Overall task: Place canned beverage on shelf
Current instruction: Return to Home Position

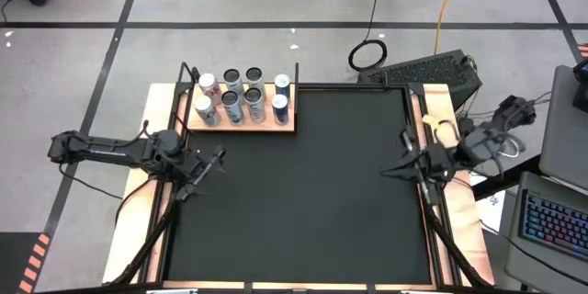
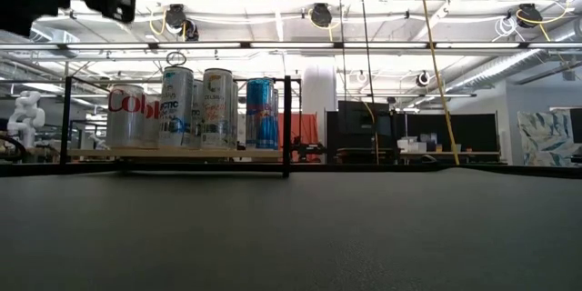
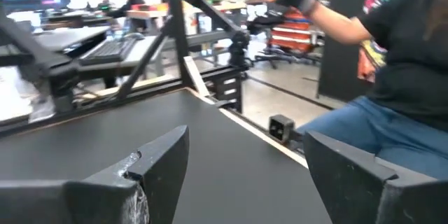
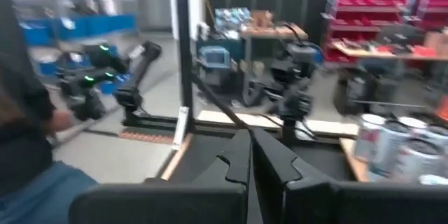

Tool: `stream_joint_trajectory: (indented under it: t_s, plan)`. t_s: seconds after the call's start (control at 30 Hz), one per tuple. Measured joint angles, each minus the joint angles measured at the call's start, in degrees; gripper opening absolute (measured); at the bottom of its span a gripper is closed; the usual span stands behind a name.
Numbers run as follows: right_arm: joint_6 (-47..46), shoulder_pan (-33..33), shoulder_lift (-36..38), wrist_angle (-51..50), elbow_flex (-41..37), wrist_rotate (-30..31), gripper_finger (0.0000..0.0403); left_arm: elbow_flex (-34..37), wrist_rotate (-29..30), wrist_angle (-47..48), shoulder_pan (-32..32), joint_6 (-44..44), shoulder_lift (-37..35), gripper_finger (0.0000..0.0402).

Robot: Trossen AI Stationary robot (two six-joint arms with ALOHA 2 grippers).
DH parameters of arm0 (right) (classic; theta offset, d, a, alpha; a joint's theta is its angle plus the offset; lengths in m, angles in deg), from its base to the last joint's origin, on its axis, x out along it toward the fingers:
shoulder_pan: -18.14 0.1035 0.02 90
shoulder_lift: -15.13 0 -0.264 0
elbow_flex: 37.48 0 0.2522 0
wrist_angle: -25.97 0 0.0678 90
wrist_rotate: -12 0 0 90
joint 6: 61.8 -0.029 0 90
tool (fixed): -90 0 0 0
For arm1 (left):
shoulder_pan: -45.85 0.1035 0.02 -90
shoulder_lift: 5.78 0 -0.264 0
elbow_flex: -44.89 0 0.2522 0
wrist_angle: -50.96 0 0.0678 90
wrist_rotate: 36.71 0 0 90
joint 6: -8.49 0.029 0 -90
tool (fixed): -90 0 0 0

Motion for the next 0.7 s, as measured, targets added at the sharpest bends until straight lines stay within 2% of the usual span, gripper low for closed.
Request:
stream_joint_trajectory:
  t_s: [0.13,0.27,0.4,0.6,0.7]
  plan:
    - [2.3,0.0,4.6,14.8,-15.0,-4.4,0.0000,4.1,4.9,-4.6,0.0,-2.3,-0.1,0.0283]
    - [4.8,0.0,5.8,27.2,-26.1,-7.4,0.0000,7.0,12.9,-4.5,0.0,-2.3,-0.1,0.0283]
    - [5.8,0.0,5.6,33.5,-32.9,-11.6,0.0000,9.7,22.6,-4.0,0.0,-2.3,0.0,0.0283]
    - [5.8,0.0,5.4,38.3,-40.4,-11.7,0.0000,13.2,34.7,-5.2,0.0,-2.3,0.0,0.0283]
    - [6.2,0.0,5.3,41.9,-43.9,-11.7,0.0000,13.9,38.3,-5.3,0.0,-2.3,0.0,0.0283]
